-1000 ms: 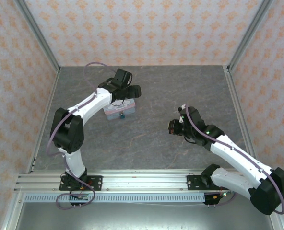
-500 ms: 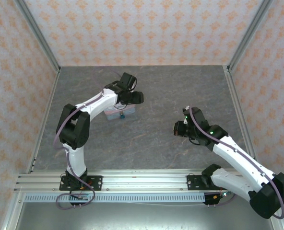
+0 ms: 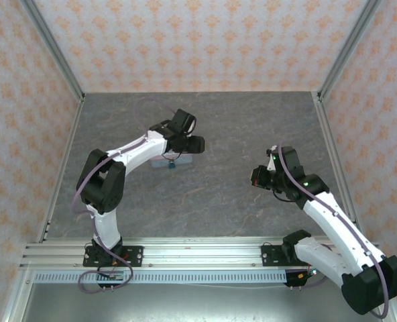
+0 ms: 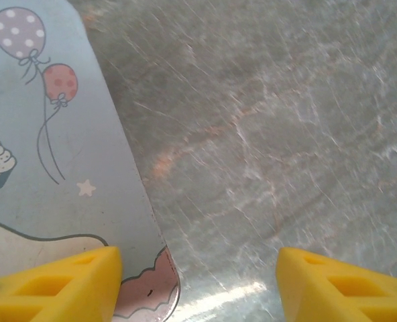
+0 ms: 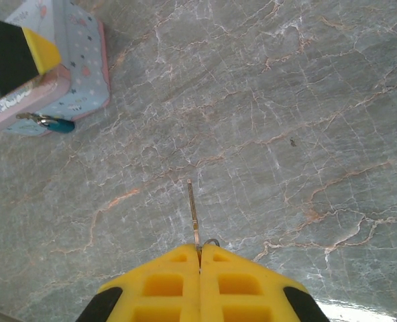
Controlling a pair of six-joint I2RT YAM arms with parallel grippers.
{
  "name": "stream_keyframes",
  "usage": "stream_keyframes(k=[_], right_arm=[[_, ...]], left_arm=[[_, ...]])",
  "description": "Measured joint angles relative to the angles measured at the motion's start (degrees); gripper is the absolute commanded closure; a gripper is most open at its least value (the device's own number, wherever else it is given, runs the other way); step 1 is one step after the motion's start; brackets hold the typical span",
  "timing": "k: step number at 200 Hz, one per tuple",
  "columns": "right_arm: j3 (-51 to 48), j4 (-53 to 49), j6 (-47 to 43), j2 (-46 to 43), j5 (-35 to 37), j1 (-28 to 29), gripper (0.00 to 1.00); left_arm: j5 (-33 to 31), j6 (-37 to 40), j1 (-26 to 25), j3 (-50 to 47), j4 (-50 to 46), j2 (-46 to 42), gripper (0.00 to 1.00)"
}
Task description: Unlock the padlock with the key
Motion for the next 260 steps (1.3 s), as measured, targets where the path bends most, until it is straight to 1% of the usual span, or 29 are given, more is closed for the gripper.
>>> stream_keyframes(k=[35,91,120,136,159,195,222,246,260], right_arm=[[0.0,0.57,-1.16,-0.26,-2.51,-1.99,1.0],[0.0,2.38,-2.08,-0.11,-3.19,-1.97,1.0],[-0.02,3.93,-2.25,0.81,-3.39,-1.99,1.0],[-0.02,5.64,-2.25,1.44,-4.42,-1.99,1.0],[-0.26,9.31,-2.19,3.13,-7.45,-1.99,1.0],[-0.98,17.09,-0.76,9.51,-13.31,-1.7,1.0],[-0.92,23.69,0.46,16.15,-16.39,0.94,1.0],[0.42,29.14,1.9,23.74,-19.58,3.58,1.0],[1.99,31.74,2.78,28.06,-20.85,4.22,1.0]], left_arm=[[1.4,-1.31,-4.0,-1.75,0.02,-1.55,0.37],[2.27,-3.93,-9.42,-3.37,1.79,-2.49,0.37],[3.61,-4.94,-10.93,-4.96,3.21,-3.91,0.37],[4.02,-5.18,-11.04,-5.53,3.3,-5.77,0.35],[4.0,-5.4,-10.23,-6.91,3.76,-11.19,0.32],[3.5,-5.38,-6.4,-13.53,6.25,-24.48,0.28],[4.2,-5.62,-1.36,-23.82,10.1,-31.28,0.27],[5.81,-6.43,2.89,-34.21,13.68,-34.32,0.27],[6.88,-6.34,4.46,-39.01,15.43,-35.8,0.27]])
